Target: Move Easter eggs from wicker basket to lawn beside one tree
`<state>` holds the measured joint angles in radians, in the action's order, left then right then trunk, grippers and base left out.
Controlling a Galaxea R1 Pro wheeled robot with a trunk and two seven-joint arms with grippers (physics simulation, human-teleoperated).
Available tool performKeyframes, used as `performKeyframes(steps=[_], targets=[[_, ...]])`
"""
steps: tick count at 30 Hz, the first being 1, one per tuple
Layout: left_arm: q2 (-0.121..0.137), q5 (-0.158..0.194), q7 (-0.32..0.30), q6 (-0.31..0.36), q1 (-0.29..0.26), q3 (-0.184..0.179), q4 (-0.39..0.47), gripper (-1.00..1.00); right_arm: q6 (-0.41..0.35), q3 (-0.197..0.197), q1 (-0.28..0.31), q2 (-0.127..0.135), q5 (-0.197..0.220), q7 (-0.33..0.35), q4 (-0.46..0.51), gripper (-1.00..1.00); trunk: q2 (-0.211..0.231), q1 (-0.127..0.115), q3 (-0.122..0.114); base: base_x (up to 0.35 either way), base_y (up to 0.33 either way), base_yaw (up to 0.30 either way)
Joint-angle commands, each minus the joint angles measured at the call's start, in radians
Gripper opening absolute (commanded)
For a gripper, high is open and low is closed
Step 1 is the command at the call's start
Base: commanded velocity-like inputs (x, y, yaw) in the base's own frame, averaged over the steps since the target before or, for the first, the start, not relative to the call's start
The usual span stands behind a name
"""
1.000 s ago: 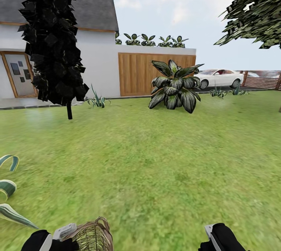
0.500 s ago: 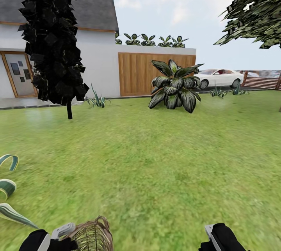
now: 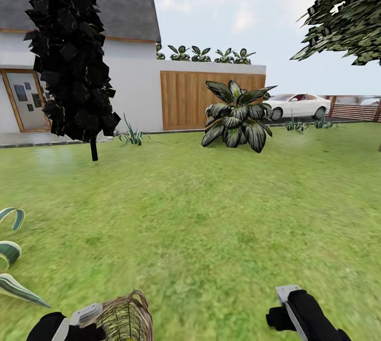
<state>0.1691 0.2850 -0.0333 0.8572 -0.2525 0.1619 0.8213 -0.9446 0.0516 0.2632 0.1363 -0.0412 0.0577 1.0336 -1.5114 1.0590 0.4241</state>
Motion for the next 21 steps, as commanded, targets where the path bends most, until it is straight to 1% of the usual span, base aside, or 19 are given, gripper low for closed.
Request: performKeyframes(steps=[1,3,5,8,12,15,18,21], targets=[[0.000,-0.001,-0.003,0.005,-0.001,0.002,0.001,1.00,-0.004,0.000,0.001,0.001,-0.003,0.004,0.018,1.00,-0.008,0.004,0.004,0.000,0.000,0.000],[0.001,-0.001,-0.005,0.006,-0.001,0.002,0.003,1.00,0.002,-0.003,0.001,0.002,0.000,0.002,0.097,1.00,-0.022,0.012,0.011,0.000,0.000,0.000],[0.001,-0.001,-0.005,0.006,-0.001,0.002,0.004,1.00,0.011,-0.003,0.001,0.003,-0.003,0.001,0.144,1.00,-0.036,0.019,0.017,0.000,0.000,0.000],[0.001,-0.002,-0.003,0.006,-0.001,0.003,0.004,1.00,0.030,-0.004,0.001,0.003,-0.004,0.000,0.243,1.00,-0.057,0.031,0.026,0.000,0.000,0.000],[-0.001,-0.002,-0.002,0.005,-0.001,0.001,0.003,1.00,0.052,-0.003,0.001,-0.002,-0.011,-0.001,0.264,1.00,-0.085,0.046,0.039,0.000,0.000,0.000],[-0.002,-0.003,-0.002,0.005,-0.001,-0.001,0.003,1.00,0.072,-0.007,0.001,0.006,-0.010,-0.001,0.268,1.00,-0.106,0.058,0.048,0.000,0.000,0.000],[-0.002,-0.003,-0.002,0.005,-0.001,-0.002,0.002,1.00,0.078,-0.023,0.001,0.008,-0.011,-0.001,0.261,1.00,-0.127,0.069,0.058,0.000,0.000,0.000],[-0.002,-0.003,-0.002,0.005,-0.001,-0.002,0.002,1.00,0.080,-0.026,0.001,0.008,-0.011,-0.001,0.253,1.00,-0.148,0.081,0.067,0.000,0.000,0.000]])
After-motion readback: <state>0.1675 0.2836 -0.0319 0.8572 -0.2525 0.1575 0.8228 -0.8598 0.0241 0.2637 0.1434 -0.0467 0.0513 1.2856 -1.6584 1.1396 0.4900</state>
